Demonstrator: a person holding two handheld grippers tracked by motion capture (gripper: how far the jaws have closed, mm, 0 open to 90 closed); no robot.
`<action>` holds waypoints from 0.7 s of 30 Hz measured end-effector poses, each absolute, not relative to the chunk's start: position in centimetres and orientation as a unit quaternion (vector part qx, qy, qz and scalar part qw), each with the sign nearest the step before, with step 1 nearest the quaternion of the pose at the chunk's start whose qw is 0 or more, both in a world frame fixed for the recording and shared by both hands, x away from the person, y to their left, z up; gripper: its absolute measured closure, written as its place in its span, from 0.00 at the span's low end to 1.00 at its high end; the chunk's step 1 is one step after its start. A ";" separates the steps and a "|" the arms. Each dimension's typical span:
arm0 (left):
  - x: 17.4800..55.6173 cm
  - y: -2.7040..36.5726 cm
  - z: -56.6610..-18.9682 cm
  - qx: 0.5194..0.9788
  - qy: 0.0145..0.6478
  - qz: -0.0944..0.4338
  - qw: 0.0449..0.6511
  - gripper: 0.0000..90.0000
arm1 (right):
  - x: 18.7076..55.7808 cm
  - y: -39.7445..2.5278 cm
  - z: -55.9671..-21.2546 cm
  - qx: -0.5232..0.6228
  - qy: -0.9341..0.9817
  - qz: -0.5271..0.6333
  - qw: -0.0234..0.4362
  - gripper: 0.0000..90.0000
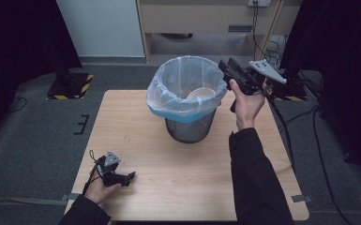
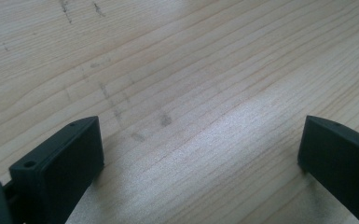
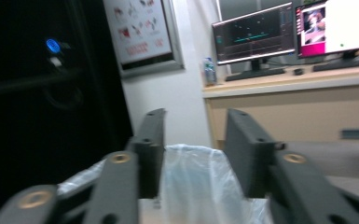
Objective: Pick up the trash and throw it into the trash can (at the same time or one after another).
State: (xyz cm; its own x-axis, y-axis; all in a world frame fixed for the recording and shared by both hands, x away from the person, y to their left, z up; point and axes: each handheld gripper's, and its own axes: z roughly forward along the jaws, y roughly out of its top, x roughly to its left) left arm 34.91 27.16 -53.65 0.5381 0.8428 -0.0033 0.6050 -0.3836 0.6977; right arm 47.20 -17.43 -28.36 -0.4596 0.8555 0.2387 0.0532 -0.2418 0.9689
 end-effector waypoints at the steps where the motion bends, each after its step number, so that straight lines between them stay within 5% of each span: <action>1: 34.9 27.2 -53.6 0.812 0.446 0.180 0.331 0.00 | 46.7 -17.9 -28.5 0.425 0.535 0.668 0.295 0.54; 9: 34.9 27.2 -53.6 0.812 0.446 0.180 0.331 0.00 | 41.5 -21.2 -33.1 0.425 0.587 0.637 0.262 0.36; 21: 34.9 27.1 -53.6 0.811 0.447 0.180 0.331 0.00 | 35.8 -24.9 -43.8 0.458 0.687 0.529 0.198 0.29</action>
State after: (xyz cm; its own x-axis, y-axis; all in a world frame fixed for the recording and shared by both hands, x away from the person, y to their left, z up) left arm 34.87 27.12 -53.65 0.5351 0.8448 -0.0035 0.6061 -0.3809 0.6983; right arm 35.82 -24.89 -43.84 -0.5029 0.8379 0.2122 0.4195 0.0220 0.9075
